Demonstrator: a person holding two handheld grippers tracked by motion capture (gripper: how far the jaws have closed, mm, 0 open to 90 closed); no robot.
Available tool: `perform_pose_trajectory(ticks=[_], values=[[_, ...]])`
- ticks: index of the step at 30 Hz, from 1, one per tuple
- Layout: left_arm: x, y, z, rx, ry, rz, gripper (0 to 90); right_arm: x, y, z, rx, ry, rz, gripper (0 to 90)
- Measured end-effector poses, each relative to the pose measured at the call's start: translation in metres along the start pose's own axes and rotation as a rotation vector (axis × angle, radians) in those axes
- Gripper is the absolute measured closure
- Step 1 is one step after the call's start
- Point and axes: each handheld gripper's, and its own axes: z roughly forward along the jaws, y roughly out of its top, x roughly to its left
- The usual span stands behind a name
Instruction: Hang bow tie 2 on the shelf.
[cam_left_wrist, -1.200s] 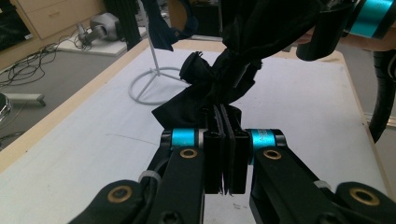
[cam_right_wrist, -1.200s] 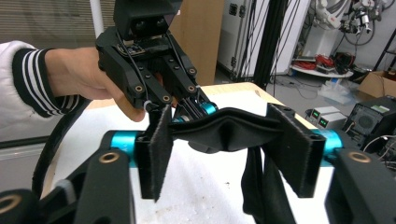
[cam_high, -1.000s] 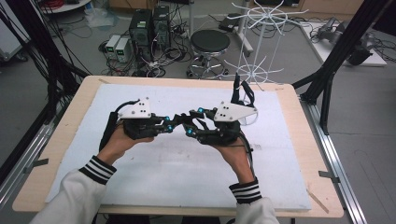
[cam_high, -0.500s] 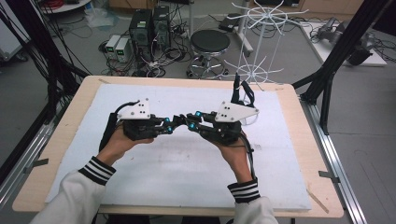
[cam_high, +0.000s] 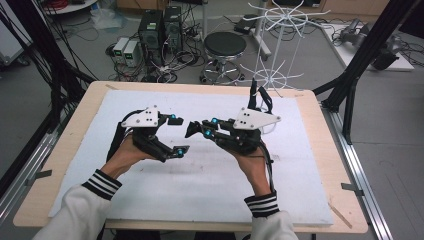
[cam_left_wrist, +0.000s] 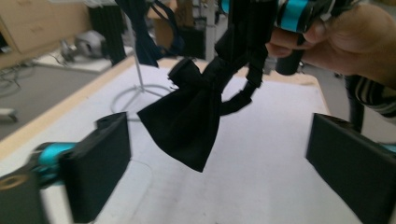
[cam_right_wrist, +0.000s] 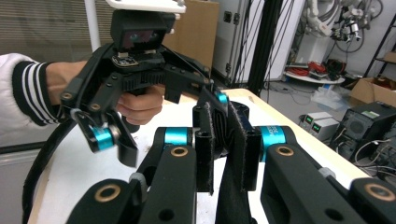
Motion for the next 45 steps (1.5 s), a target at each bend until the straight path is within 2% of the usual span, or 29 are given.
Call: perform_pose_trajectory(ticks=[12,15,28,35,40,45], values=[[0.000,-0.007,-0.013,-0.017,0.069,0.037,6.2,-0.002,0.001,-0.011,-0.015,-0.021,0.010,81.6],[0.000,-0.011,-0.017,-0.023,0.092,0.033,6.2,-0.003,0.002,-0.016,-0.026,-0.035,0.013,81.5],[0.001,-0.031,-0.038,-0.055,0.180,0.026,6.2,-0.013,0.003,-0.052,-0.088,-0.143,0.047,81.5],[0.001,-0.042,-0.048,-0.072,0.217,0.012,6.2,-0.018,0.007,-0.073,-0.132,-0.206,0.053,81.5],[-0.001,-0.054,-0.056,-0.102,0.249,0.004,6.2,-0.022,0.007,-0.088,-0.153,-0.261,0.060,81.4],[-0.001,-0.064,-0.064,-0.111,0.287,-0.009,6.2,-0.026,0.006,-0.099,-0.167,-0.291,0.071,81.4]])
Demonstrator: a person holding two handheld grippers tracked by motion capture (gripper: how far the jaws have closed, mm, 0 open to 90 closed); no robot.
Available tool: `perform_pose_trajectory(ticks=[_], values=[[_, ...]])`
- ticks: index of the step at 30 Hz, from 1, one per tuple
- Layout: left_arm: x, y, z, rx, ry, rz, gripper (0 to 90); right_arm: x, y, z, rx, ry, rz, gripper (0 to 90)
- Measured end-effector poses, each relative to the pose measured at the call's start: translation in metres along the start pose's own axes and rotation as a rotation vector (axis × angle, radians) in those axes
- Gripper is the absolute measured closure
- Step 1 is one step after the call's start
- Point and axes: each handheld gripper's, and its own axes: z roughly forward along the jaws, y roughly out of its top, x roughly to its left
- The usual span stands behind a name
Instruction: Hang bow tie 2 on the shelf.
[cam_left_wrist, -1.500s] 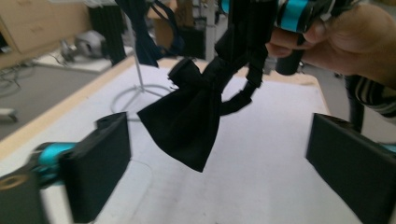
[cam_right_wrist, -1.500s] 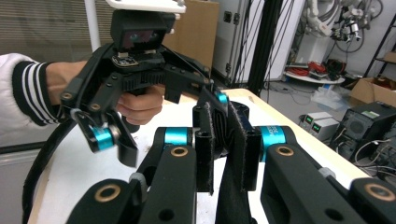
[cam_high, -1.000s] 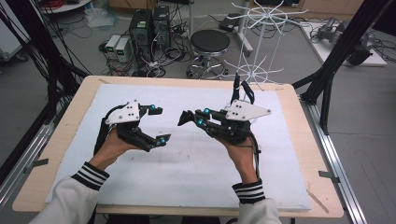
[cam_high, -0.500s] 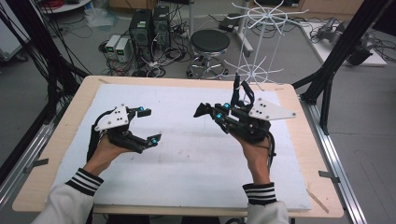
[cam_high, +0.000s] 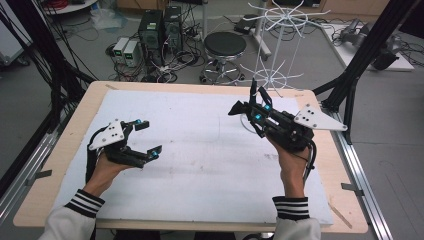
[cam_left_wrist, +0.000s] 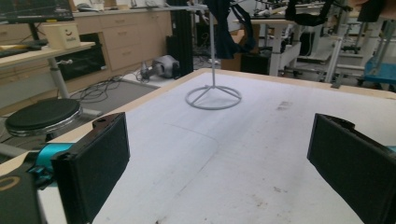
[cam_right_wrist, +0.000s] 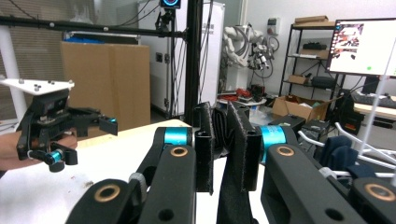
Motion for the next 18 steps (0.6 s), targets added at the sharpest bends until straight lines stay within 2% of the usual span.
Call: perform_pose_trajectory(ticks=[11,18], values=[[0.003,-0.019,-0.017,-0.004,0.038,-0.030,6.2,-0.017,0.010,-0.017,-0.044,-0.071,0.010,81.3],[0.003,-0.026,-0.024,-0.014,0.062,-0.023,6.2,-0.025,0.011,-0.025,-0.051,-0.129,0.014,81.3]])
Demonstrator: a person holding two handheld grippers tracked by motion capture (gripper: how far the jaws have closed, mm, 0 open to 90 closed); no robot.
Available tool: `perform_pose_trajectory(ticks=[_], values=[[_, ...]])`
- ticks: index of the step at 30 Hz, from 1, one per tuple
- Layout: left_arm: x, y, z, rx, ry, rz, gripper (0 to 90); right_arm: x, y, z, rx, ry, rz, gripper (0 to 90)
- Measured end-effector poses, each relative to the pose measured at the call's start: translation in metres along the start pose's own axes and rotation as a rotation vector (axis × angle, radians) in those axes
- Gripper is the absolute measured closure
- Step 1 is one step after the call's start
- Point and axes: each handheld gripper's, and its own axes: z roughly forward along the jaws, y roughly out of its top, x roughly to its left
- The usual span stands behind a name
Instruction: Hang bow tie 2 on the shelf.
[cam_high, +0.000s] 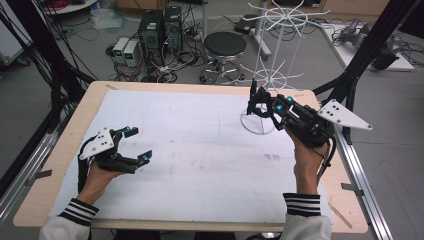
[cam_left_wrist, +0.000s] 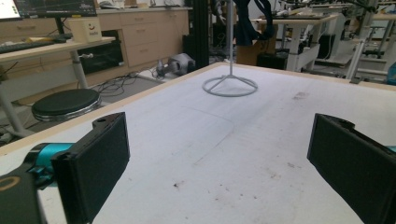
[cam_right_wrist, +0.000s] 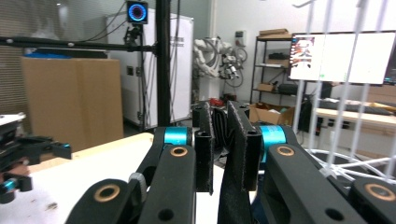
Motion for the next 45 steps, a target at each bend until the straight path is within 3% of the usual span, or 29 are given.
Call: perform_pose_trajectory(ticks=[13,21,33,45], values=[[0.002,-0.009,-0.006,-0.010,0.019,-0.010,6.2,-0.019,0.007,-0.019,-0.019,-0.114,-0.008,81.2],[0.003,-0.013,-0.006,-0.005,0.032,-0.006,6.2,-0.033,0.006,-0.025,-0.004,-0.181,-0.020,81.2],[0.005,-0.015,-0.010,-0.002,0.037,-0.014,6.2,-0.059,0.005,-0.023,-0.006,-0.271,-0.010,81.1],[0.006,-0.017,-0.010,0.006,0.025,-0.020,6.2,-0.075,0.001,-0.018,-0.005,-0.378,-0.018,81.1]])
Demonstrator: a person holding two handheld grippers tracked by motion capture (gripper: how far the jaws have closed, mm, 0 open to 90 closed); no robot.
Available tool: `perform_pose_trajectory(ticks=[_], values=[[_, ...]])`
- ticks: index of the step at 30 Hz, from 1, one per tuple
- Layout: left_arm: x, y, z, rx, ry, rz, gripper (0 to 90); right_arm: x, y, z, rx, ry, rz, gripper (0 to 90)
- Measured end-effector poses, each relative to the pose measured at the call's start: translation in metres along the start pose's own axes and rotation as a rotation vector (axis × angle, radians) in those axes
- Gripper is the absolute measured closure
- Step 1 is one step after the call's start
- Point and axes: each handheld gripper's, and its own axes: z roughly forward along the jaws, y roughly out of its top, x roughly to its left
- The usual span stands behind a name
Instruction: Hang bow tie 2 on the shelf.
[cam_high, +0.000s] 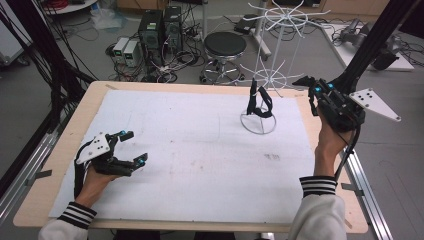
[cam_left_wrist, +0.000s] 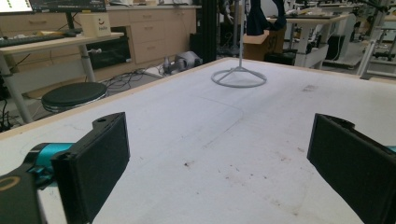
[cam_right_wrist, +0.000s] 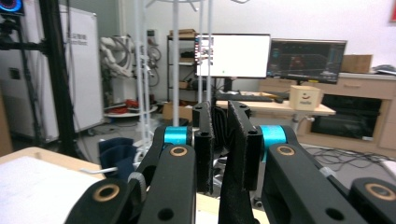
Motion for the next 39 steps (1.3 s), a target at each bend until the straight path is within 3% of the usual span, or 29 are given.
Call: perform_pose_trajectory(ticks=[11,39], values=[[0.003,-0.001,-0.004,-0.005,0.003,-0.007,6.2,-0.004,-0.008,0.015,0.001,-0.048,0.010,81.0],[0.003,0.000,-0.007,-0.019,-0.005,-0.011,6.2,-0.004,-0.011,0.042,0.056,-0.082,-0.011,80.8]])
